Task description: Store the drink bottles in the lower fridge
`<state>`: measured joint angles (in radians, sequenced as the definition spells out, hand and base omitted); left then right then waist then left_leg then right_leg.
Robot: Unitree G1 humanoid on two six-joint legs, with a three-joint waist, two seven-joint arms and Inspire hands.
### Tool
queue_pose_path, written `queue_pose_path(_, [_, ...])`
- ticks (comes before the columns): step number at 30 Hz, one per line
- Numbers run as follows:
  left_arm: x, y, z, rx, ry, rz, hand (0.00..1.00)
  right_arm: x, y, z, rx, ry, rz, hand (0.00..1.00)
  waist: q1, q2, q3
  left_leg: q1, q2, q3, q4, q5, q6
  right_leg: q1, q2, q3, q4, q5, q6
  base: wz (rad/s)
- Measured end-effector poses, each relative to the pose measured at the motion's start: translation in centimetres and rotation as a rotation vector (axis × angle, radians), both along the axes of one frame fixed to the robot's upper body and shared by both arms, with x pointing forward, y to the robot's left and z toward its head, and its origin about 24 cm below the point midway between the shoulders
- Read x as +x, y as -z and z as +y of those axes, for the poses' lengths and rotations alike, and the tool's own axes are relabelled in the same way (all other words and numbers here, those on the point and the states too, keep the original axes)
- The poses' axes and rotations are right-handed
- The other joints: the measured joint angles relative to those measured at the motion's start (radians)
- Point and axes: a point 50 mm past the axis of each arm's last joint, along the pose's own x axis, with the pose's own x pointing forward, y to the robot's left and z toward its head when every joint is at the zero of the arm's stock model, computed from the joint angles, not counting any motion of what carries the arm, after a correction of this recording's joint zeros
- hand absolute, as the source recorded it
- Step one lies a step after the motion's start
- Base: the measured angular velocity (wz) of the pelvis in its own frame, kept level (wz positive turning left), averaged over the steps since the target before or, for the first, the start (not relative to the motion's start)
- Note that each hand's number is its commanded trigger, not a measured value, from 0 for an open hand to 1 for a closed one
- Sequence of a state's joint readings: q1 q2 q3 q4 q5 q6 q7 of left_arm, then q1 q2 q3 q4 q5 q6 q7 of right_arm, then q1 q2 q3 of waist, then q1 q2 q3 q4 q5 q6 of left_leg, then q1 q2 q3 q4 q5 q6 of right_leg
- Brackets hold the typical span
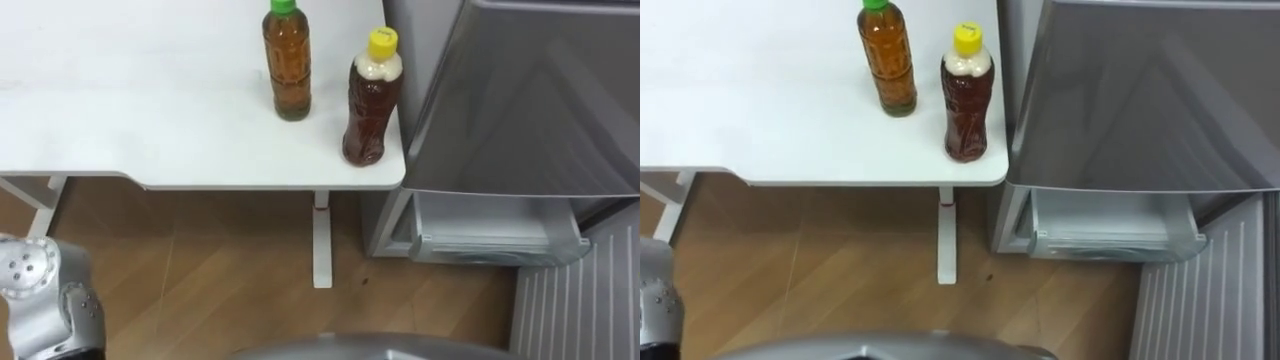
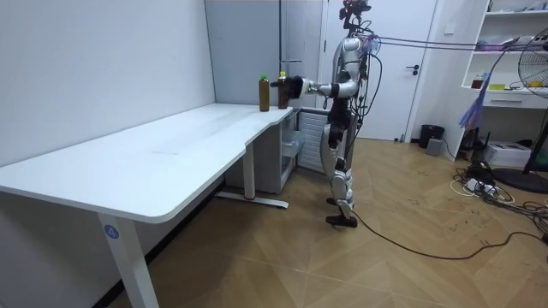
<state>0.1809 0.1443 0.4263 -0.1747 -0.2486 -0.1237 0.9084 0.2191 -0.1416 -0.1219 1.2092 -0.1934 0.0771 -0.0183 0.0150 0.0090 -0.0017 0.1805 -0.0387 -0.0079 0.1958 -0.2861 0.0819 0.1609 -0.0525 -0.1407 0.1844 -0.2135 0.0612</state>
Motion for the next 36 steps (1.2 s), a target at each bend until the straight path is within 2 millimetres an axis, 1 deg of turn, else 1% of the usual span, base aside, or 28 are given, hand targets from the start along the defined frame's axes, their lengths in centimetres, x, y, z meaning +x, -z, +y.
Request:
queue_pose_path(2, [0.7, -2.8, -0.8, 0.108, 0.056, -0.082, 0.0, 0.0, 0.0, 0.0, 0.002, 0.005, -0.007, 0.0, -0.009, -0.001, 0.0015, -0.004, 0.0, 0.0, 0.002, 0.0, 0.0, 0.0, 0.0, 0.001, -0.002, 0.0, 0.0, 0.0])
queue_pose_path(3, [0.8, -3.3, -1.0, 0.137, 0.068, -0.092, 0.0, 0.0, 0.0, 0.0, 0.002, 0.004, -0.008, 0.0, -0.009, 0.0, 0.0017, -0.004, 0.0, 0.0, 0.002, 0.0, 0.0, 0.0, 0.0, 0.001, -0.002, 0.0, 0.0, -0.05])
queue_pose_path(5, [1.3, -4.9, -1.9, 0.223, 0.139, -0.128, 0.0, -0.5, 0.1, 0.0, 0.015, 0.01, 0.009, 0.0, -0.012, 0.001, 0.0019, -0.008, 0.0, 0.0, 0.002, 0.0, 0.0, 0.001, 0.0, 0.001, -0.003, 0.0, 0.0, -0.02])
queue_pose_path(6, [1.4, -5.3, -2.2, 0.235, 0.162, -0.143, 0.0, -0.6, 0.1, 0.1, 0.018, 0.01, 0.014, 0.0, -0.016, 0.001, 0.0021, -0.009, 0.0, 0.0, 0.002, 0.0, 0.0, 0.001, 0.0, 0.002, -0.004, 0.0, 0.0, 0.0])
queue_pose_path(8, [1.7, -6.8, -3.2, 0.283, 0.249, -0.193, 0.0, -1.0, 0.1, 0.2, 0.037, 0.011, 0.037, 0.0, -0.02, 0.0, 0.0027, -0.012, -0.001, -0.001, 0.003, 0.0, 0.0, 0.003, 0.0, 0.002, -0.014, 0.002, -0.003, 0.0])
queue_pose_path(9, [1.9, -7.0, -3.5, 0.293, 0.271, -0.203, 0.0, -1.1, 0.2, 0.3, 0.044, 0.007, 0.043, 0.0, -0.02, 0.001, 0.0032, -0.013, -0.001, -0.001, 0.003, 0.0, 0.0, 0.004, 0.0, 0.002, -0.017, 0.002, -0.003, 0.0])
queue_pose_path(10, [2.3, -7.6, -3.9, 0.311, 0.318, -0.223, 0.0, -1.3, 0.2, 0.4, 0.064, 0.004, 0.058, 0.0, -0.02, 0.004, 0.0071, -0.013, -0.001, -0.001, 0.003, 0.0, 0.0, 0.004, 0.0, 0.001, -0.016, 0.002, -0.003, 0.0])
queue_pose_path(11, [2.6, -8.0, -4.4, 0.331, 0.36, -0.236, 0.0, -1.4, 0.2, 0.6, 0.082, -0.007, 0.066, 0.0, -0.023, 0.006, 0.0092, -0.015, -0.001, -0.003, 0.004, 0.0, 0.0, 0.004, 0.0, 0.0, -0.016, 0.002, -0.004, 0.03])
queue_pose_path(12, [2.6, -8.2, -4.7, 0.341, 0.384, -0.242, 0.0, -1.4, 0.3, 0.7, 0.09, -0.017, 0.068, 0.0, -0.028, 0.007, 0.0099, -0.016, -0.001, -0.003, 0.004, 0.0, 0.0, 0.003, 0.0, -0.001, -0.016, 0.002, -0.004, 0.0])
queue_pose_path(13, [2.8, -8.6, -5.3, 0.357, 0.437, -0.256, 0.0, -1.4, 0.3, 0.8, 0.108, -0.023, 0.07, 0.0, -0.038, 0.01, 0.0104, -0.019, -0.001, -0.003, 0.004, 0.0, 0.0, -0.002, 0.001, 0.001, -0.015, 0.003, -0.004, 0.0])
queue_pose_path(14, [3.3, -9.0, -6.2, 0.37, 0.499, -0.274, 0.0, -1.3, 0.3, 0.9, 0.121, -0.026, 0.07, 0.0, -0.041, 0.012, 0.0145, -0.02, -0.001, -0.002, 0.003, 0.0, 0.0, -0.003, 0.001, 0.001, -0.015, 0.003, -0.005, 0.0])
queue_pose_path(16, [4.0, -9.3, -7.2, 0.386, 0.59, -0.286, 0.0, -1.0, 0.3, 0.9, 0.136, -0.029, 0.066, 0.0, -0.049, 0.014, 0.0177, -0.021, 0.0, -0.002, 0.0, 0.0, 0.0, -0.005, 0.002, 0.002, -0.015, 0.004, -0.005, 0.0])
queue_pose_path(18, [4.5, -9.2, -8.3, 0.397, 0.679, -0.281, 0.0, -0.8, 0.3, 1.0, 0.148, -0.036, 0.069, 0.0, -0.061, 0.016, 0.0162, -0.02, 0.001, -0.001, -0.002, 0.0, 0.0, -0.005, 0.003, 0.003, -0.015, 0.004, -0.005, -0.03])
queue_pose_path(19, [4.8, -9.1, -9.0, 0.403, 0.736, -0.274, 0.0, -0.4, 0.3, 0.9, 0.153, -0.045, 0.062, 0.0, -0.064, 0.016, 0.0146, -0.019, 0.001, 0.002, -0.001, 0.0, 0.0, -0.006, 0.003, 0.007, -0.015, 0.004, -0.005, -0.08])
queue_pose_path(21, [5.2, -8.9, -10.0, 0.409, 0.822, -0.264, 0.0, -0.1, 0.3, 0.7, 0.151, -0.064, 0.062, 0.0, -0.066, 0.02, 0.0143, -0.021, 0.0, 0.003, 0.003, 0.0, 0.0, -0.008, 0.003, 0.012, -0.015, 0.004, -0.005, -0.07])
queue_pose_path(23, [5.6, -8.7, -11.6, 0.418, 0.94, -0.253, 0.0, 0.4, 0.3, 0.7, 0.15, -0.085, 0.055, 0.0, -0.069, 0.019, 0.0145, -0.02, 0.0, 0.003, 0.004, 0.0, 0.0, -0.007, 0.002, 0.011, -0.015, 0.004, -0.005, 0.0])
queue_pose_path(24, [5.7, -8.7, -11.9, 0.422, 0.969, -0.249, 0.0, 0.7, 0.3, 0.7, 0.15, -0.093, 0.051, 0.0, -0.071, 0.018, 0.0149, -0.02, 0.001, 0.002, 0.004, 0.0, -0.001, -0.007, 0.002, 0.011, -0.015, 0.004, -0.005, 0.0])
queue_pose_path(26, [6.0, -8.5, -13.0, 0.436, 1.07, -0.235, 0.0, 1.3, 0.4, 0.8, 0.147, -0.145, 0.056, 0.0, -0.081, 0.01, 0.0185, -0.019, 0.002, 0.003, 0.004, 0.001, -0.001, -0.007, 0.003, 0.014, -0.015, 0.004, -0.005, 0.0])
queue_pose_path(28, [6.1, -8.4, -13.5, 0.446, 1.13, -0.223, 0.0, 1.9, 0.3, 0.8, 0.144, -0.163, 0.049, 0.0, -0.086, 0.008, 0.0182, -0.022, 0.002, 0.005, 0.004, 0.001, -0.001, -0.011, 0.003, 0.016, -0.014, 0.004, -0.005, 0.0])
queue_pose_path(29, [6.3, -8.4, -13.7, 0.449, 1.161, -0.215, 0.0, 1.9, 0.3, 0.7, 0.144, -0.163, 0.048, 0.0, -0.087, 0.006, 0.0163, -0.029, 0.003, 0.007, 0.004, 0.001, -0.001, -0.018, 0.004, 0.017, -0.014, 0.004, -0.005, 0.0])
queue_pose_path(30, [6.3, -8.5, -13.8, 0.451, 1.175, -0.214, 0.0, 1.9, 0.3, 0.8, 0.145, -0.162, 0.047, 0.0, -0.088, 0.009, 0.0136, -0.031, 0.003, 0.007, 0.005, 0.001, -0.001, -0.021, 0.004, 0.016, -0.014, 0.004, -0.005, 0.0])
queue_pose_path(31, [6.6, -8.7, -14.2, 0.458, 1.203, -0.213, 0.0, 2.0, 0.3, 0.8, 0.145, -0.162, 0.046, 0.0, -0.088, 0.007, 0.0138, -0.035, 0.004, 0.007, 0.004, 0.001, -0.001, -0.025, 0.004, 0.016, -0.014, 0.004, -0.005, 0.0])
queue_pose_path(34, [6.9, -9.0, -14.8, 0.479, 1.264, -0.214, 0.0, 2.5, 0.3, 0.7, 0.14, -0.164, 0.042, 0.0, -0.088, -0.002, 0.0086, -0.044, 0.006, 0.013, 0.005, 0.002, -0.003, -0.035, 0.006, 0.015, -0.014, 0.006, -0.009, -0.03])
queue_pose_path(35, [7.0, -9.0, -15.0, 0.48, 1.281, -0.212, 0.0, 2.7, 0.3, 0.6, 0.137, -0.169, 0.041, 0.0, -0.094, -0.003, 0.0067, -0.045, 0.007, 0.014, 0.007, 0.002, -0.003, -0.035, 0.006, 0.015, -0.015, 0.006, -0.01, -0.04])
queue_pose_path(36, [7.0, -9.1, -15.1, 0.474, 1.294, -0.217, 0.0, 2.7, 0.3, 0.6, 0.136, -0.17, 0.042, 0.0, -0.095, -0.003, 0.0063, -0.046, 0.007, 0.014, 0.007, 0.002, -0.003, -0.035, 0.006, 0.015, -0.015, 0.007, -0.01, 0.0])
